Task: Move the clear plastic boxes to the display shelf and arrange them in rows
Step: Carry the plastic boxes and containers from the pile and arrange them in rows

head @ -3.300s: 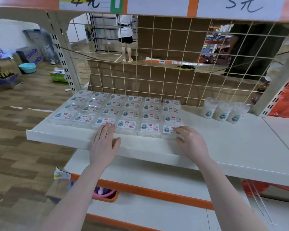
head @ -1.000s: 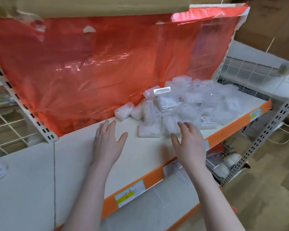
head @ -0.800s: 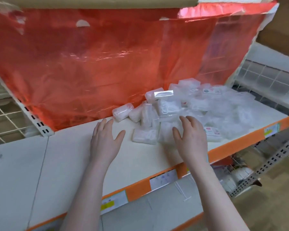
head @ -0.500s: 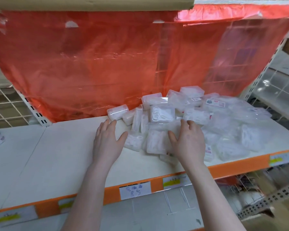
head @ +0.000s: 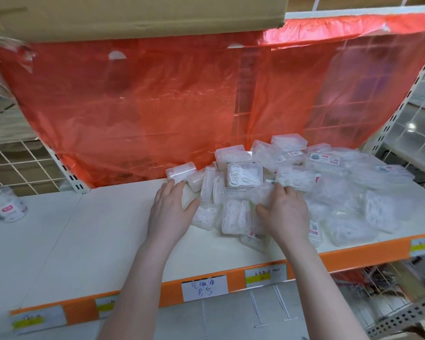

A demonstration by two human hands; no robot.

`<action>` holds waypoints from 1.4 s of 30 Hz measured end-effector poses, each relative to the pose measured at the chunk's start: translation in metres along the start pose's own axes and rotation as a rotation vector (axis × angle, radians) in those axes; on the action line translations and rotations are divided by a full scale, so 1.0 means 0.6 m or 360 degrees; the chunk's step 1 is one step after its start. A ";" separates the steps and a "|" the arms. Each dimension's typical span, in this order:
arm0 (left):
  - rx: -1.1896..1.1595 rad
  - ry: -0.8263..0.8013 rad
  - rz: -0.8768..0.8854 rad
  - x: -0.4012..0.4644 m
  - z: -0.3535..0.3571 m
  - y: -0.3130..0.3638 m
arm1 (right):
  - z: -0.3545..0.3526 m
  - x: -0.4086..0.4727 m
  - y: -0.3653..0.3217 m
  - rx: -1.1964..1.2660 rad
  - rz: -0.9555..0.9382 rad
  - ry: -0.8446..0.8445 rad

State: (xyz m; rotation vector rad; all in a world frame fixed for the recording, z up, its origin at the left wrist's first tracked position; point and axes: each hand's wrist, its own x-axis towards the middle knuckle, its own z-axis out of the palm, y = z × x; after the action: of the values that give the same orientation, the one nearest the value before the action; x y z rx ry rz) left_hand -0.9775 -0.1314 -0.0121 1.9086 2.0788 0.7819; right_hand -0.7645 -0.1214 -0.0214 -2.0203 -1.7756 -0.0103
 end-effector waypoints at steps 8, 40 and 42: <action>0.0004 -0.0031 0.0347 0.026 -0.001 0.029 | -0.017 -0.006 0.001 0.0063 0.0093 0.0061; 0.0409 -0.0135 0.1200 0.146 0.090 0.101 | -0.056 -0.039 0.056 0.0059 0.0334 0.0203; 0.0425 -0.0145 0.1219 0.146 0.091 0.098 | -0.053 -0.038 0.055 0.0070 0.0328 0.0207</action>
State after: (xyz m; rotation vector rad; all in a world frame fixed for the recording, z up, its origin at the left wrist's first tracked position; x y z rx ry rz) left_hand -0.9120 -0.0324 -0.0105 2.8746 1.4195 0.5303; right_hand -0.7282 -0.1556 -0.0102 -2.1107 -1.4713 -0.0374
